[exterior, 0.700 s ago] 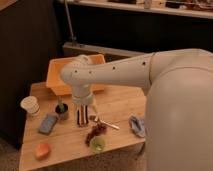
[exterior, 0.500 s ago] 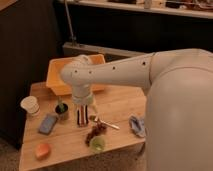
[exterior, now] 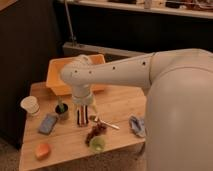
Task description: Place fork in plastic cup
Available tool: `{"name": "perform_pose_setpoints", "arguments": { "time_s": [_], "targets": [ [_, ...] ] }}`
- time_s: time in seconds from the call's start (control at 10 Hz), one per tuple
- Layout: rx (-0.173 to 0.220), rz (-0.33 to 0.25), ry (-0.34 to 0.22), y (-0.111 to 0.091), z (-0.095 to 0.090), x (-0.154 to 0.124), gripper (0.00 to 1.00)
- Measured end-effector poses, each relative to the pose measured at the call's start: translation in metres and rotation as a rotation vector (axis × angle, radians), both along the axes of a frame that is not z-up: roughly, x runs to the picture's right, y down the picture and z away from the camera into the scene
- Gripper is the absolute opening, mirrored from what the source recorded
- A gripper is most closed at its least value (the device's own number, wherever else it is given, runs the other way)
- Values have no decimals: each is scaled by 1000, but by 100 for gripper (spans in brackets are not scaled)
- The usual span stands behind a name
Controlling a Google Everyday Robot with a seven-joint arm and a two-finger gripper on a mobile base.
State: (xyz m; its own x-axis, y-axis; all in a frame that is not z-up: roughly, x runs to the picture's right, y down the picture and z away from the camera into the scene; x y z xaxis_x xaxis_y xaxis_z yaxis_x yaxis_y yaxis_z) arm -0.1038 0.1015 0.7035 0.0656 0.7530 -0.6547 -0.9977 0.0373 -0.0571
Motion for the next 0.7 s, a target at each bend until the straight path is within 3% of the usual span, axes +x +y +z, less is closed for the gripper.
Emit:
{"name": "perform_pose_setpoints", "arguments": {
  "time_s": [0.7],
  "targets": [
    [0, 0, 0, 0, 0, 0, 65]
  ]
}}
